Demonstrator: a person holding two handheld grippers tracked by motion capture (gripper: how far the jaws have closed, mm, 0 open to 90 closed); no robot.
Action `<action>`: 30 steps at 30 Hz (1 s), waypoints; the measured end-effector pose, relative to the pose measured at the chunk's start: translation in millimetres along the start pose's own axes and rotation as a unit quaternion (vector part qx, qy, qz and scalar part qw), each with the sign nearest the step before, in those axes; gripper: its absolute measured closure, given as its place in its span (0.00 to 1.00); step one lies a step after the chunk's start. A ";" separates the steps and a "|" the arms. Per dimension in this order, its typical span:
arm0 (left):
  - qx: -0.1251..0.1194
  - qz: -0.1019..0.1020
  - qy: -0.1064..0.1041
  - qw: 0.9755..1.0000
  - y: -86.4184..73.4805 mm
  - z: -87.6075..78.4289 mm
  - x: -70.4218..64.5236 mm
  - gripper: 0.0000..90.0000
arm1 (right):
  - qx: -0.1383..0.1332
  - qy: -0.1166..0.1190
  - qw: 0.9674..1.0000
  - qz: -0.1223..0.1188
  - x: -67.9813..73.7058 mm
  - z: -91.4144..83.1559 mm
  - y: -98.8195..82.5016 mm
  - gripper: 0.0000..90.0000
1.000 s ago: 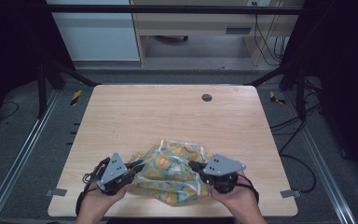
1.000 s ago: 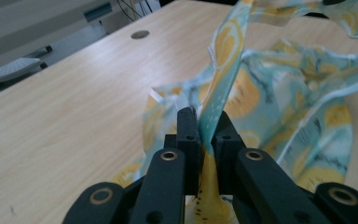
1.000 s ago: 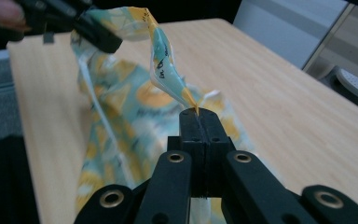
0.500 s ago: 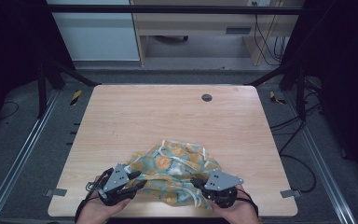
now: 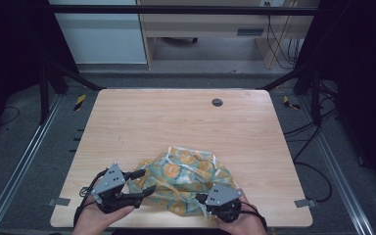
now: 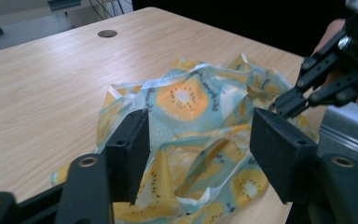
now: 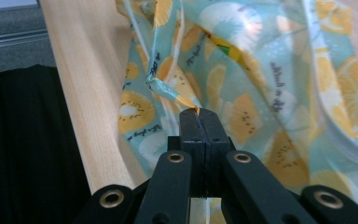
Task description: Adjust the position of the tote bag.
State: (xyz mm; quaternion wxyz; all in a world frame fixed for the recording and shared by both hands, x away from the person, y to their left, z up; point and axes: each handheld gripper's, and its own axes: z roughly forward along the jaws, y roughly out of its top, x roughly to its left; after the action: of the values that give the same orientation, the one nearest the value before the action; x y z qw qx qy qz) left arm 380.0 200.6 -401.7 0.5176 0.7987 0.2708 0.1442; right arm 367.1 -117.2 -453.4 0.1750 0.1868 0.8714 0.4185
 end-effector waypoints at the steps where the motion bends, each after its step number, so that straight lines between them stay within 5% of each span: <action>1: 0.011 0.006 -0.001 1.000 -1.5 5.1 -1.6 0.51 | 0.002 0.002 1.000 -0.001 0.7 0.7 -0.2 1.00; 6: 0.087 0.041 -0.017 0.995 -22.4 35.0 -14.5 0.69 | 0.008 0.009 1.000 -0.004 2.0 3.0 -1.4 0.98; 8: 0.123 0.076 -0.019 0.989 -32.0 42.7 -23.9 0.76 | -0.004 0.007 1.000 -0.004 0.3 -2.2 0.9 0.91; 15: 0.165 0.092 -0.016 0.982 -45.5 49.7 -25.6 0.86 | -0.029 -0.015 0.999 0.017 -8.0 -18.4 9.8 0.64; 20: 0.190 0.106 -0.019 0.976 -49.7 53.3 -23.3 0.88 | -0.044 -0.028 0.998 0.024 -21.6 -31.1 23.1 0.55; 21: 0.185 0.100 -0.016 0.977 -50.9 54.5 -24.1 0.88 | -0.045 -0.031 0.998 0.025 -25.3 -31.0 25.3 0.53; 28: 0.195 0.112 -0.013 0.974 -52.4 54.5 -23.6 0.87 | -0.017 -0.032 0.999 0.030 -43.1 -6.5 34.5 0.32; 30: 0.188 0.105 -0.010 0.977 -53.2 55.0 -24.1 0.87 | -0.004 -0.026 0.999 0.030 -43.9 2.8 34.0 0.27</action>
State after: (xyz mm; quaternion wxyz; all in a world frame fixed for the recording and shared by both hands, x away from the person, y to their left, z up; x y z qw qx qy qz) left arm 373.5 162.2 -471.9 0.3432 0.9069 0.2028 0.1361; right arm 412.6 -116.3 -421.5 0.1861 0.2228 0.8589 0.4219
